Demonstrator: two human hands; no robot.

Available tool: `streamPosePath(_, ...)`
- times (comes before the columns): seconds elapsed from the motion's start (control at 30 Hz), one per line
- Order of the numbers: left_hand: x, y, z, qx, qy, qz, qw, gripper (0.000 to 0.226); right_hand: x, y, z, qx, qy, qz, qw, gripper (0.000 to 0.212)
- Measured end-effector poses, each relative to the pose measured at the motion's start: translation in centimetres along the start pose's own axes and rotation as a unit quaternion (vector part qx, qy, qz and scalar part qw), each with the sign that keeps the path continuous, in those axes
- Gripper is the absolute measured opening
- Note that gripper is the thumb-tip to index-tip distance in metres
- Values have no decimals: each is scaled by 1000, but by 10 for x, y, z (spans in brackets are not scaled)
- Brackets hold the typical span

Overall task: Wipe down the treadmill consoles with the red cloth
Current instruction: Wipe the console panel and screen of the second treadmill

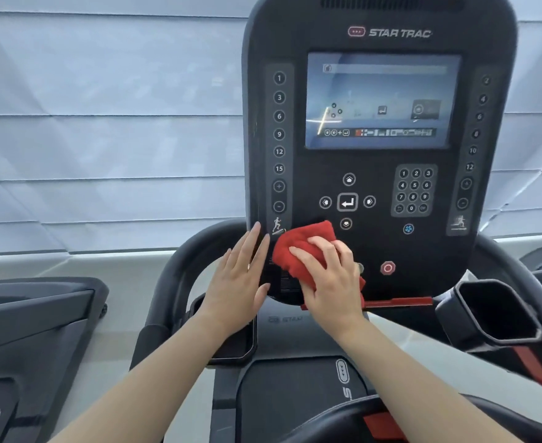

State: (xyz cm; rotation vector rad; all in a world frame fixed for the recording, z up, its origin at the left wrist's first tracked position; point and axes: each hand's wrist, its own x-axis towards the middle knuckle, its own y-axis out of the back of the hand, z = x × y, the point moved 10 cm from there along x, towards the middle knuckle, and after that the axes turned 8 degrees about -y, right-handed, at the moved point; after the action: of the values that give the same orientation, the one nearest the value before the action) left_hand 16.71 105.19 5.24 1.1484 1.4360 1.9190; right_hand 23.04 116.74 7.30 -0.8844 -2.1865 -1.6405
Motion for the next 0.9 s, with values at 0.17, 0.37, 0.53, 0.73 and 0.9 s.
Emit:
streamPosePath(0.17, 0, 1, -3, -9, -15, -6, 1000, 88, 48, 26, -1, 7, -39, 49, 998, 42)
streamPosePath(0.37, 2, 8, -5, -25, -11, 0, 1000, 88, 18, 14, 1, 5, -61, 37, 997, 47)
streamPosePath(0.53, 6, 11, 4, -28, -18, 14, 999, 87, 4, 15, 4, 18, -69, 7, 997, 43)
streamPosePath(0.73, 13, 14, 10, -34, -23, 18, 999, 86, 7, 42, 18, 14, -121, 43, 992, 38)
streamPosePath(0.9, 8, 20, 15, -12, -25, 8, 1000, 82, -8, 48, 27, 24, -138, 38, 989, 39)
